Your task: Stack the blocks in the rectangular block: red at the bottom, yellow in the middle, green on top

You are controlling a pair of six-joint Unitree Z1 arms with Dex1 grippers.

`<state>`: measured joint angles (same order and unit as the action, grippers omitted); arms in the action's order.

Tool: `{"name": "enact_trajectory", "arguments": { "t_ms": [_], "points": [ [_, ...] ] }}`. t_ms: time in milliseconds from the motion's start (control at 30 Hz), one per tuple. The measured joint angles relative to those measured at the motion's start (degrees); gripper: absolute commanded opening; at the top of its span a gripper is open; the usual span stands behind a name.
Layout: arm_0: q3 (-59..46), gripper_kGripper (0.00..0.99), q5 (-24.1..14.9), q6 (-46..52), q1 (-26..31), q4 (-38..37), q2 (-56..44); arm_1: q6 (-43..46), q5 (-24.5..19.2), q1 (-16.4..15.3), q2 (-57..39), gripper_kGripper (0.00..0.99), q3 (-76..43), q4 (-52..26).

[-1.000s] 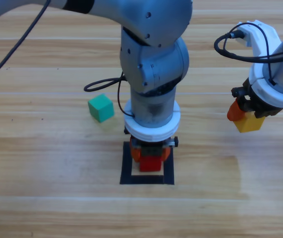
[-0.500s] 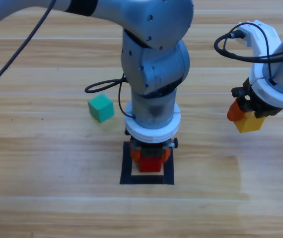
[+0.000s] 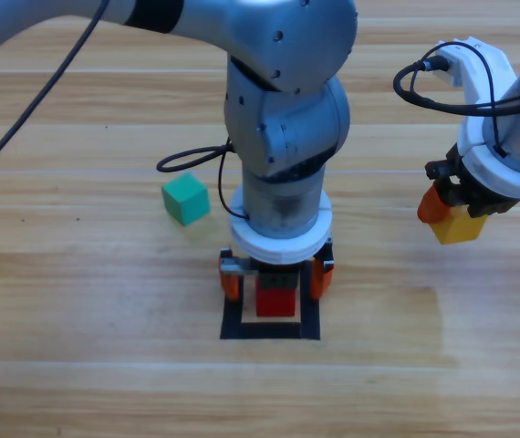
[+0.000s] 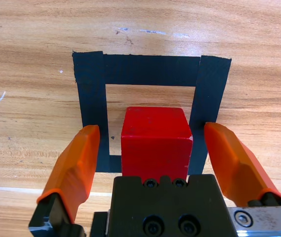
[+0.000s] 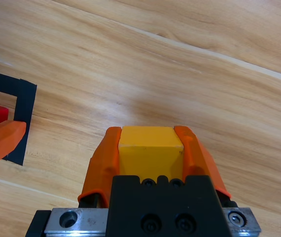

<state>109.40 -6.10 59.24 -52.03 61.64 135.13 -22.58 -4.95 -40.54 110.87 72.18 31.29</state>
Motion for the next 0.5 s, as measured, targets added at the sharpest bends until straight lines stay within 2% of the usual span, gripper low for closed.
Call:
{"name": "enact_trajectory", "arguments": {
  "t_ms": [100,233,367,500],
  "points": [
    [0.0,0.946,-0.6,0.0,0.0,0.1,-0.1,-0.1,0.0,0.0,0.0,0.015,0.0,0.1],
    [3.6,0.945,-3.8,0.0,0.0,2.4,-1.8,-2.1,-1.6,0.0,0.0,0.015,0.6,3.3],
    [5.3,0.945,-7.6,-0.1,0.1,4.2,-11.2,-3.6,-1.6,0.0,0.0,0.015,1.9,4.8],
    [-0.5,0.946,-10.4,-1.2,0.6,4.3,-21.7,-6.5,-1.6,-0.3,0.0,0.015,2.8,6.1]
  ]
}}
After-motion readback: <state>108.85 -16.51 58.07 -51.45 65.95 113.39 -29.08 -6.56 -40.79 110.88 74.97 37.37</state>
